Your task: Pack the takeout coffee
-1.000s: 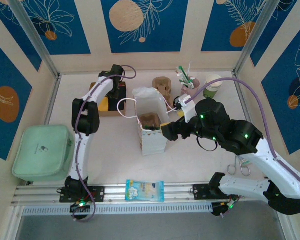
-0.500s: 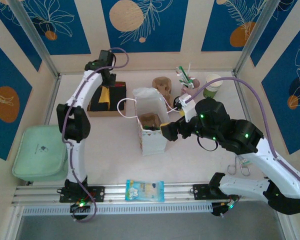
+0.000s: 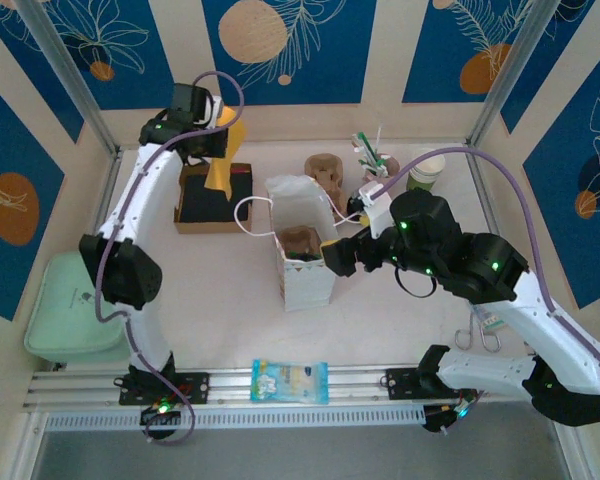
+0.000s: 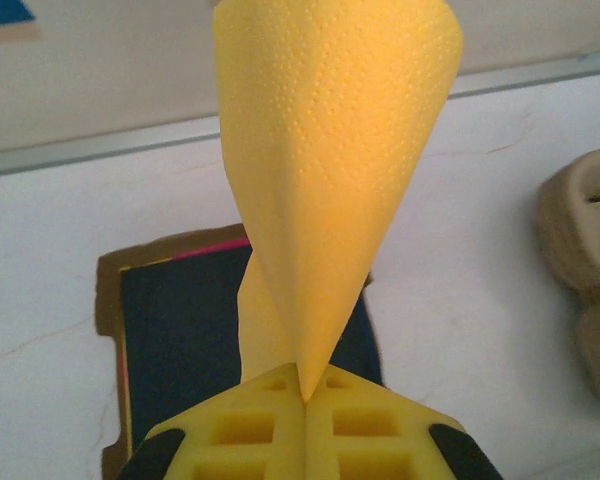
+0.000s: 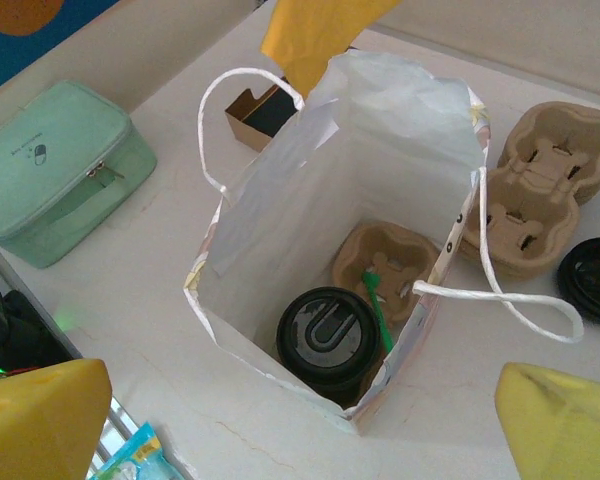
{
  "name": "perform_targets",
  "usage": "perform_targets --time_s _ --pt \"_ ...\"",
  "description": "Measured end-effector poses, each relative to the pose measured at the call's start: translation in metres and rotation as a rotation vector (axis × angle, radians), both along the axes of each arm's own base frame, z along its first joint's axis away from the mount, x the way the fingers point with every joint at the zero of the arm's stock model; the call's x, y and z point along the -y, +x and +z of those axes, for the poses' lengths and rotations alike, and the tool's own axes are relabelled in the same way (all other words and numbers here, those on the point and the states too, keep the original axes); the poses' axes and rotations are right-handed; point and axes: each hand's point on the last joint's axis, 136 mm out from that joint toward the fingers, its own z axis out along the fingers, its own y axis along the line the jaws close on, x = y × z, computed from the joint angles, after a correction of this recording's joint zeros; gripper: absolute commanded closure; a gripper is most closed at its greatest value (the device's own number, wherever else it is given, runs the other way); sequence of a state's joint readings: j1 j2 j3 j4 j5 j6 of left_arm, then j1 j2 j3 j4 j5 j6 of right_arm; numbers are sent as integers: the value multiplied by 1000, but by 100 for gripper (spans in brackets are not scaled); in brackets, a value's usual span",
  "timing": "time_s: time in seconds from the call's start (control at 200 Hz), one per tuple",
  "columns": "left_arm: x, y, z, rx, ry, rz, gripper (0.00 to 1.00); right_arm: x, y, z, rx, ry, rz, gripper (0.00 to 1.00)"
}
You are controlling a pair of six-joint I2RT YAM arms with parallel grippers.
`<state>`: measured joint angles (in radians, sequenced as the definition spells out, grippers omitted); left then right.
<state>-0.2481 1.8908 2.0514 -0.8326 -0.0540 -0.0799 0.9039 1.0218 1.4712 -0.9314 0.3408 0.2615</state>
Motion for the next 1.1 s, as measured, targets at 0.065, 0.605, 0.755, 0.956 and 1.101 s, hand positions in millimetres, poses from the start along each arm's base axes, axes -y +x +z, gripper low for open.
perform_targets --time_s 0.065,0.605,0.755,0.956,1.101 --pt "9 -8 17 40 -34 -39 100 0 1 6 7 9 -1 1" --pt "77 -77 119 315 -234 -327 100 -23 14 35 -4 54 5 1" --pt "89 -92 129 347 -255 -370 100 -22 20 48 -14 93 -23 1" --pt "108 -114 147 397 -282 -431 100 -21 34 64 -62 179 -56 1" --pt "119 -129 159 429 -306 -467 100 -21 46 70 -111 236 -79 1"
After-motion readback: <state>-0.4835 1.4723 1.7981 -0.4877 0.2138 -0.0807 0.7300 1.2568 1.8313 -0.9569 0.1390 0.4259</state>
